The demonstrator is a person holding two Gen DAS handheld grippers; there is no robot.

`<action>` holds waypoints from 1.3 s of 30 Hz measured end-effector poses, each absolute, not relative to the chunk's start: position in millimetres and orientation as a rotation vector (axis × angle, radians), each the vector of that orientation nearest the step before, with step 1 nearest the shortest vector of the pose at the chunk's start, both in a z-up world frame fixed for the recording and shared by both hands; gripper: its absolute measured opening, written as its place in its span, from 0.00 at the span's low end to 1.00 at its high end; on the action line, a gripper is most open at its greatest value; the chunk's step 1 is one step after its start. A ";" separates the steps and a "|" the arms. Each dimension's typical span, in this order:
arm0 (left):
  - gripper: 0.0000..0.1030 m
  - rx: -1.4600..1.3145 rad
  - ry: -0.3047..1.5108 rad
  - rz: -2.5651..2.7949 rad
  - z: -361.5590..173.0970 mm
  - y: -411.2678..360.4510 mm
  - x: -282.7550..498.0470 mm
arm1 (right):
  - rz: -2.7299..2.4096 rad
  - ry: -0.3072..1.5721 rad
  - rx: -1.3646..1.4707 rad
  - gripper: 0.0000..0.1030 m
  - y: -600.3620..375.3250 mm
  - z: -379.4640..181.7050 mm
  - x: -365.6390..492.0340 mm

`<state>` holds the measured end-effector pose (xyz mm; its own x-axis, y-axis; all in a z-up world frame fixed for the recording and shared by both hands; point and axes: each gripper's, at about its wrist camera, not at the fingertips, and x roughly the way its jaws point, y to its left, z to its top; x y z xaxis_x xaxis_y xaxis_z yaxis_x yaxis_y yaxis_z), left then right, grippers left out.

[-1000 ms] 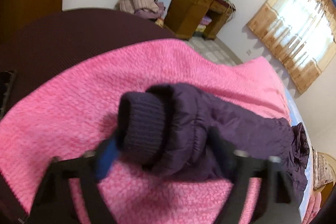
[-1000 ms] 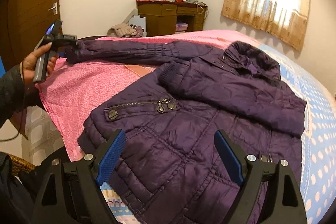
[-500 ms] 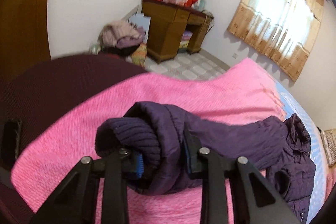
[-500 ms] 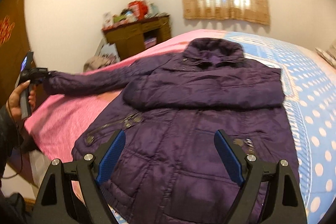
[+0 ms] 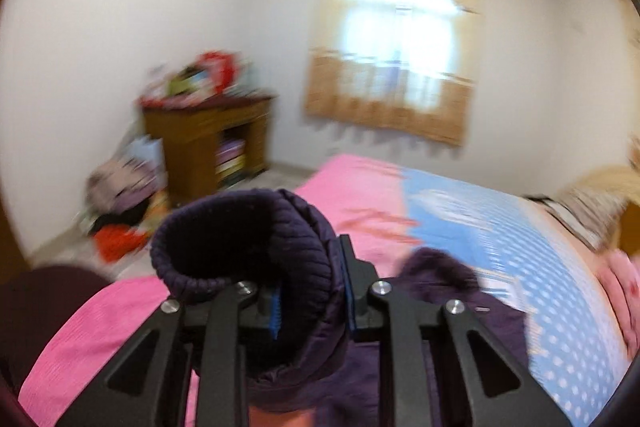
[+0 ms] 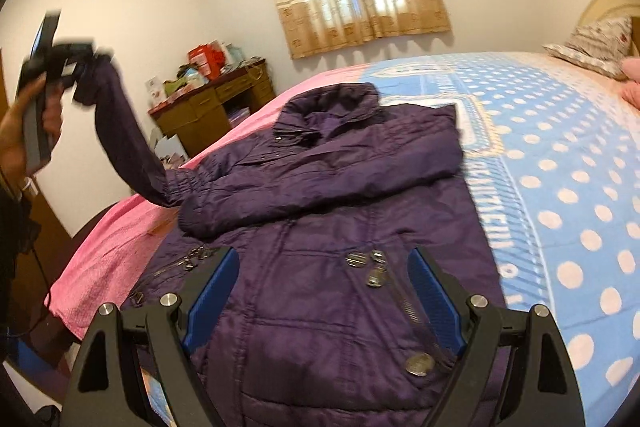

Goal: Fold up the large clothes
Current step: 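Carry the sleeve across the jacket front with the left tool and release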

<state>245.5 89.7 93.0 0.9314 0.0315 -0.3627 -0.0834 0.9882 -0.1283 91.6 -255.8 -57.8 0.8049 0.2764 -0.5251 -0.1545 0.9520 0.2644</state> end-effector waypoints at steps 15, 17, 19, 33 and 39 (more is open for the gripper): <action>0.96 0.220 0.427 -0.507 4.2 -172.6 172.8 | 0.069 0.697 0.299 0.84 -325.2 -98.4 76.4; 0.98 0.222 0.429 -0.465 -3.8 -148.3 176.4 | 0.082 0.697 0.315 0.84 -330.5 -94.0 82.9; 0.99 0.259 0.441 -0.374 -14.0 -129.1 192.0 | 0.119 0.688 0.350 0.84 -333.6 -80.8 93.4; 0.99 0.143 0.635 0.107 -89.0 35.4 246.9 | 0.372 0.870 0.655 0.57 -304.1 -86.1 283.8; 0.99 0.137 0.655 0.091 -97.8 41.6 251.4 | 0.343 0.775 0.489 0.13 -290.3 -43.7 260.4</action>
